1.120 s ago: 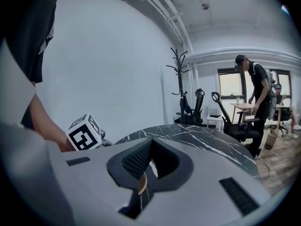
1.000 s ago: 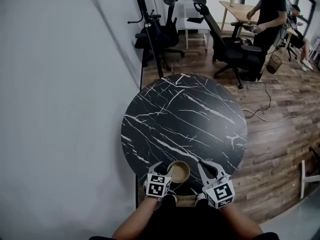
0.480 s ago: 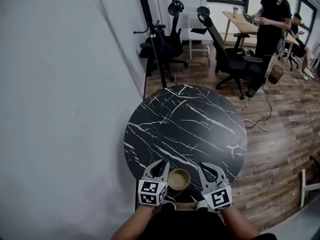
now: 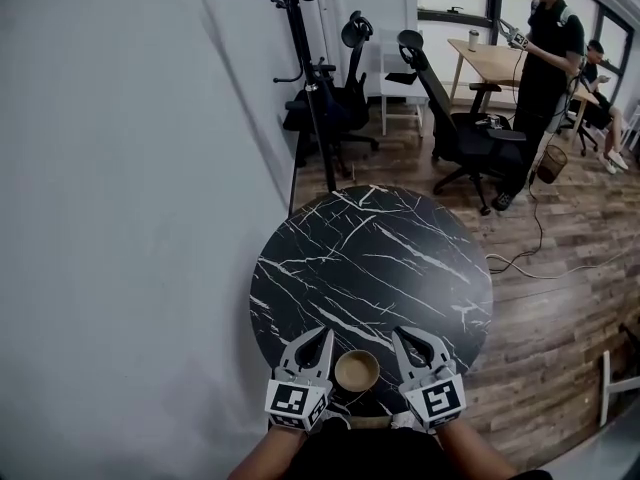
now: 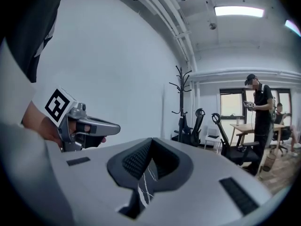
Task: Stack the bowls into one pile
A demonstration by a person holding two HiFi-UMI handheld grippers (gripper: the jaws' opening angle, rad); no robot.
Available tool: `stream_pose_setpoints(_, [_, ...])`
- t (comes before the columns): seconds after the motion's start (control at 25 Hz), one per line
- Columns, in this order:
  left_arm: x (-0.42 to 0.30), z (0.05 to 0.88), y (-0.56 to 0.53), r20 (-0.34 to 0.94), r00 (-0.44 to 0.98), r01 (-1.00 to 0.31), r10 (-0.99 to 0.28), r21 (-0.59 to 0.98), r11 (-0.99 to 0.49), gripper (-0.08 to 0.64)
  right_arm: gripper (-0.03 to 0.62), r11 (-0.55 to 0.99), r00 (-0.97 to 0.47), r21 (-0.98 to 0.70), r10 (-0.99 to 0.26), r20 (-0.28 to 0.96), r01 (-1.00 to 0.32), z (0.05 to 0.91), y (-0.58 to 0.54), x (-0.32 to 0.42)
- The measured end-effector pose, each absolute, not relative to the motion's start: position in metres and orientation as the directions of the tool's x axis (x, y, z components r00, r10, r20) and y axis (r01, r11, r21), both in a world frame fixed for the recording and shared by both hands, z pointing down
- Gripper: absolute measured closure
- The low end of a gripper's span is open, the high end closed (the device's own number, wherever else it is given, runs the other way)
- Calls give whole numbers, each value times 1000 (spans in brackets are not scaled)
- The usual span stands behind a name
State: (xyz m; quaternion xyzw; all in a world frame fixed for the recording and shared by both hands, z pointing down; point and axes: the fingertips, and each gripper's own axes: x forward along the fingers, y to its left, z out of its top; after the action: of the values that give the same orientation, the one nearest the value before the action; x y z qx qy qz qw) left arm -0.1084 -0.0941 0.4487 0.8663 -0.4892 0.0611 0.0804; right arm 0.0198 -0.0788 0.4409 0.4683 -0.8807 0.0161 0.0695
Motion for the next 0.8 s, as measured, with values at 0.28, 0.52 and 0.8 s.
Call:
stream_pose_setpoints(0.28, [-104,440,-90,128,522,-852,-843,27,-523,546,583,580,-567,86,-813,136,-810,424,-76,18])
stream_pose_setpoints(0.52, [-101,440,-90,130,528,-848,-839,26,-530,546,584,551,-539,87,-833,126,-830,419,-81,27])
stream_pose_setpoints(0.8, [-105,430,-91,118,525,-850,-843,18,-527,546,584,530,-523,97,-848,86,-843,408,-84,30])
